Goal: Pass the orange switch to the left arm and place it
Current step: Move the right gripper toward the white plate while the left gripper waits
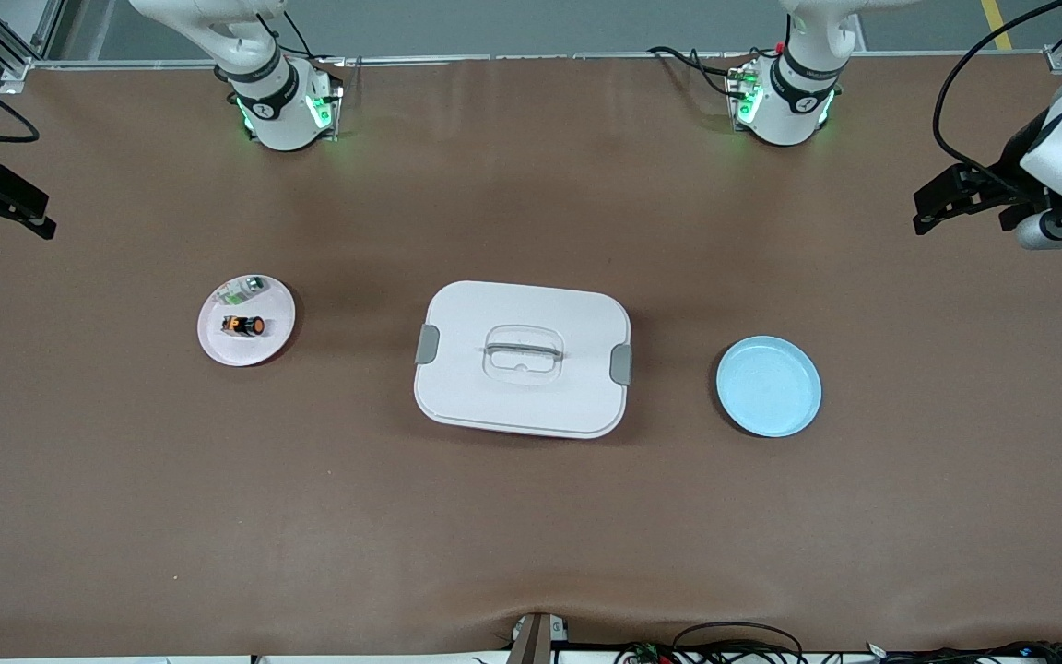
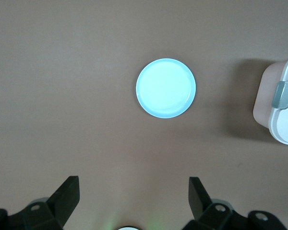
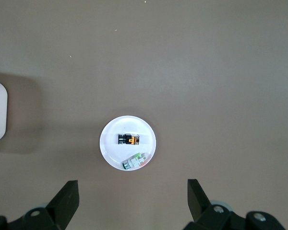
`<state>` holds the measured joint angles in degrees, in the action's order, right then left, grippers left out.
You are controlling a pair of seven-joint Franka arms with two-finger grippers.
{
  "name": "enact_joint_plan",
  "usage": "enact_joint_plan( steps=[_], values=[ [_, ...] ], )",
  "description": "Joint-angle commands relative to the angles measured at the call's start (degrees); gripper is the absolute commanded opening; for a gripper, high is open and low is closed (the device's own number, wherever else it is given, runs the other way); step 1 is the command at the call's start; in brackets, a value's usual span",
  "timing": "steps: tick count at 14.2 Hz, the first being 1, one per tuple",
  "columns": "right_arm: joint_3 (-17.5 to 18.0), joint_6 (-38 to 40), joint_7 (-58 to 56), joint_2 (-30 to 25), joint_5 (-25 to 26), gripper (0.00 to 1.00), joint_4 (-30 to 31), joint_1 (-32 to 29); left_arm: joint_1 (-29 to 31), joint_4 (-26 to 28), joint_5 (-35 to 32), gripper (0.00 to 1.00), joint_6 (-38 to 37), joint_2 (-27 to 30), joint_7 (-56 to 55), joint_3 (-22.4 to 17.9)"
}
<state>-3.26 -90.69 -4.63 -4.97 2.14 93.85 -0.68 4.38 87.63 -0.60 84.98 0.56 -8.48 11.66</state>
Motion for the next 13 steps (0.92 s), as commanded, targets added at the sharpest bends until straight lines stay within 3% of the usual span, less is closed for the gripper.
enact_joint_plan(
  steps=[1, 10, 13],
  values=[
    [0.62, 1.57, 0.24, 1.10, -0.73, 1.00, -1.57, -0.47, -0.16, -1.85, 0.08, 1.00, -1.04, -0.30, 0.74, 0.11],
    [0.71, 3.77, -0.02, 3.56, -0.73, 1.00, -0.61, -0.11, -0.16, -3.96, 0.16, 1.00, -1.04, -2.32, 0.31, 0.03],
    [0.80, -0.43, 0.24, 3.39, -0.91, 1.00, 6.75, -0.03, -0.16, -3.96, 0.16, 1.00, -1.04, -2.32, 0.13, 0.11]
  ],
)
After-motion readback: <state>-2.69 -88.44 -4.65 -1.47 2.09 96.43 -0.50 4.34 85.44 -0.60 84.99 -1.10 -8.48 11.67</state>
